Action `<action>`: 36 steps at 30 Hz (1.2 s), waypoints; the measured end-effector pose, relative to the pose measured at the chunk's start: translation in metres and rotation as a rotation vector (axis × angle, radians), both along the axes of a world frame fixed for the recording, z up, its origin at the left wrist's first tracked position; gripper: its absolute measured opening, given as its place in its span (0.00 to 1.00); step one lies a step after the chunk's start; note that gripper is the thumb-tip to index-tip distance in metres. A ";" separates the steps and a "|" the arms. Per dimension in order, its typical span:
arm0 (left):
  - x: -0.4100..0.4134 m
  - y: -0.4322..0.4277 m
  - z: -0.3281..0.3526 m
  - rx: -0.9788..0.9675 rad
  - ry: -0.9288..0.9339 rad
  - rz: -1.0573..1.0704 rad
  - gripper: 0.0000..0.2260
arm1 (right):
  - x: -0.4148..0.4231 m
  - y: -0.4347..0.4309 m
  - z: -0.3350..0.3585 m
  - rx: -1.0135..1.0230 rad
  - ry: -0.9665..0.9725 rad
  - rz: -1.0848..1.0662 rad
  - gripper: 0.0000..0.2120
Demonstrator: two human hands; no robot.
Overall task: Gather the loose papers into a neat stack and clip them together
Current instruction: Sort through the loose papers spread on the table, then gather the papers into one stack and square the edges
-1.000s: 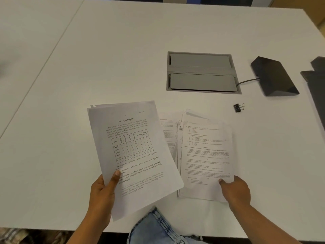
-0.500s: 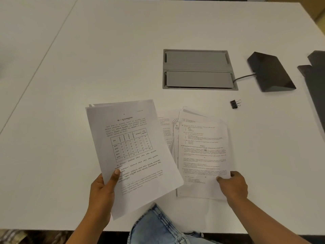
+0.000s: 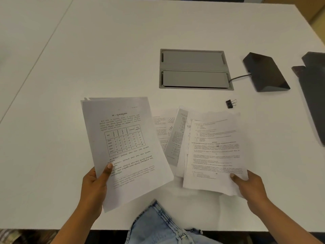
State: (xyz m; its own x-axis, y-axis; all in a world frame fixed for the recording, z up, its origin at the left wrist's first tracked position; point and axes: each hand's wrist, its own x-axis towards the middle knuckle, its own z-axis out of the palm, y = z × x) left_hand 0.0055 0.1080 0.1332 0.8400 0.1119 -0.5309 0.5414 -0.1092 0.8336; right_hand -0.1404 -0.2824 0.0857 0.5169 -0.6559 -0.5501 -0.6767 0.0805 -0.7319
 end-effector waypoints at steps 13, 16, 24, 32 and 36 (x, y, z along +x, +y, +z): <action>-0.003 -0.015 0.004 0.003 -0.006 -0.052 0.10 | -0.018 -0.008 0.036 0.300 -0.262 -0.020 0.18; -0.009 -0.037 0.008 -0.045 -0.004 -0.092 0.08 | -0.012 -0.001 0.048 0.362 -0.329 0.047 0.20; -0.019 -0.100 0.032 -0.237 0.042 -0.236 0.10 | 0.020 0.029 0.067 0.309 -0.377 0.212 0.23; -0.011 -0.133 0.050 -0.290 -0.038 -0.306 0.15 | 0.034 0.043 0.064 0.371 -0.401 0.197 0.28; 0.002 -0.132 0.050 -0.278 -0.105 -0.343 0.14 | 0.040 0.037 0.063 0.258 -0.387 0.196 0.20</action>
State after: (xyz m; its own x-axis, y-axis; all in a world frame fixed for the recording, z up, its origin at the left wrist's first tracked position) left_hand 0.0075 -0.0238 0.1827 0.8545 -0.3170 -0.4116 0.4242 -0.0316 0.9050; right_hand -0.1000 -0.2457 0.1490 0.8150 -0.3942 -0.4248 -0.3799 0.1901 -0.9053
